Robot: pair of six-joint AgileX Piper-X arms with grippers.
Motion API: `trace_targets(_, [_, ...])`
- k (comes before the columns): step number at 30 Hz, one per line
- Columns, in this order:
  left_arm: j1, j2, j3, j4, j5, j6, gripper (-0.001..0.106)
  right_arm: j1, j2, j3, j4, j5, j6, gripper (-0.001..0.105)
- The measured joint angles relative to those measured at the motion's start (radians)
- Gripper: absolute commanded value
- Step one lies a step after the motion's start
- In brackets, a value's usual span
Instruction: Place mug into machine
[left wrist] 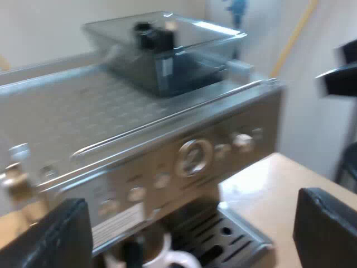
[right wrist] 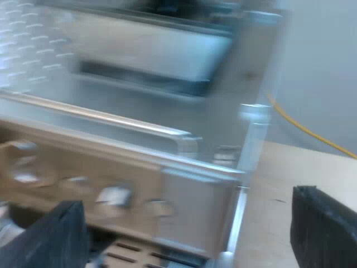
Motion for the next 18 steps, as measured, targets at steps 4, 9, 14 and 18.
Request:
trace_targets(4, [0.136,0.012,0.0,0.003,0.025,0.0,0.081,-0.154,-0.038,0.0,0.023,-0.089,0.0,0.076])
trace_targets(9, [0.25,0.012,0.0,0.003,0.024,0.0,0.081,-0.323,-0.064,0.0,0.047,-0.15,0.0,0.076])
trace_targets(14, [0.273,0.012,0.0,0.003,0.025,0.0,0.081,-0.402,-0.077,0.0,0.092,-0.172,-0.043,0.076])
trace_targets(18, [0.273,-0.003,0.0,0.003,0.028,0.035,0.081,-0.471,-0.077,0.0,0.13,-0.186,-0.054,0.076])
